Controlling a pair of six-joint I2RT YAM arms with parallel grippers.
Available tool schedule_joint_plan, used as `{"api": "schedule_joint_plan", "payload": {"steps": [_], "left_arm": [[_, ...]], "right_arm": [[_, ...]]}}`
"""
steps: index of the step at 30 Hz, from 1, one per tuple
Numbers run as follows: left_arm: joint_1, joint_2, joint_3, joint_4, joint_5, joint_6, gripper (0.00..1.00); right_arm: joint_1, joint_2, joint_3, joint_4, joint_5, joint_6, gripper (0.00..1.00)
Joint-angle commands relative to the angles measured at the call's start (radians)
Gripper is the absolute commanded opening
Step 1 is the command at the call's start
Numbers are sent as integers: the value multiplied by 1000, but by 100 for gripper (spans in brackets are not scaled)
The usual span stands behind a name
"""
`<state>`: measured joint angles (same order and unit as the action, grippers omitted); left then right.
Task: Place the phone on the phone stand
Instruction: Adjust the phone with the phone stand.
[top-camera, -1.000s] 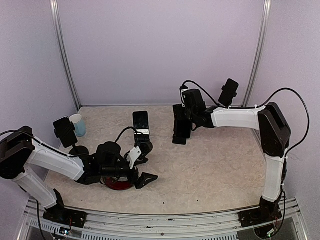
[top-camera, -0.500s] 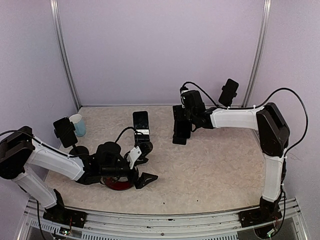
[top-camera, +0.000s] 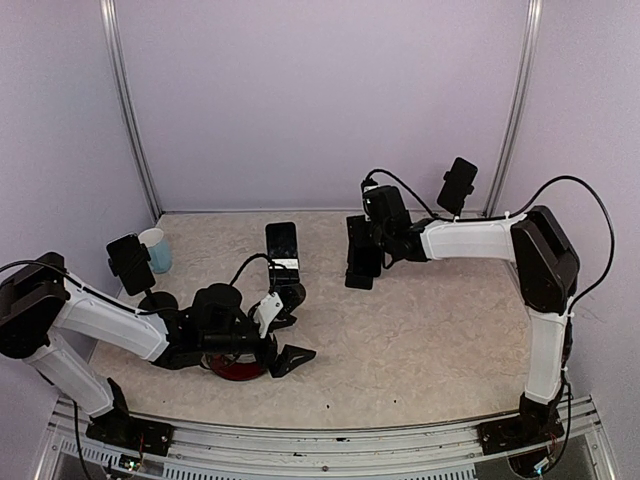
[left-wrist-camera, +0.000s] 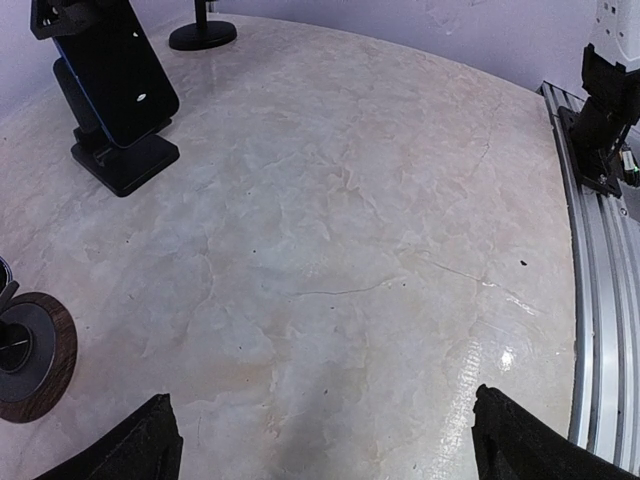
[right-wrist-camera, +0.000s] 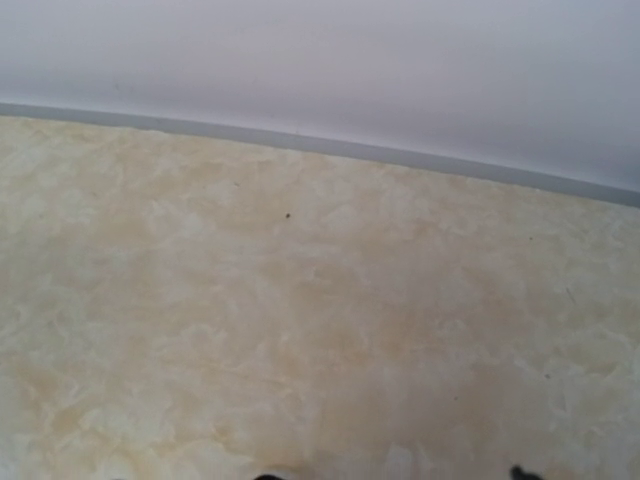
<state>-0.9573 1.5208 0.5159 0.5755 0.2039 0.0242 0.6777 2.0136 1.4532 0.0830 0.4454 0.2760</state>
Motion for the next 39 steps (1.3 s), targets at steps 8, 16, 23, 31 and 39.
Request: {"api": "schedule_joint_plan", "payload": {"steps": [8,16,23,31,39], "left_arm": [[-8,-5,24,-5,-2,9,99],[-8,-7,25,-5,-4,9,99],[-8,-8,25,-5,-1,8,99],[-8,-9,24,-6,-2,9,99],[-8,-10,26,-6,-5,12,99]], "right_arm": [[-8,10,-18,37,-15,33,79],[-18,10,-19,22,-19,87,80],[-32,-5,-28,30,9,114,80],[-41,28,26,-8,70,108,81],[-44,-4,19,22,24,107,80]]}}
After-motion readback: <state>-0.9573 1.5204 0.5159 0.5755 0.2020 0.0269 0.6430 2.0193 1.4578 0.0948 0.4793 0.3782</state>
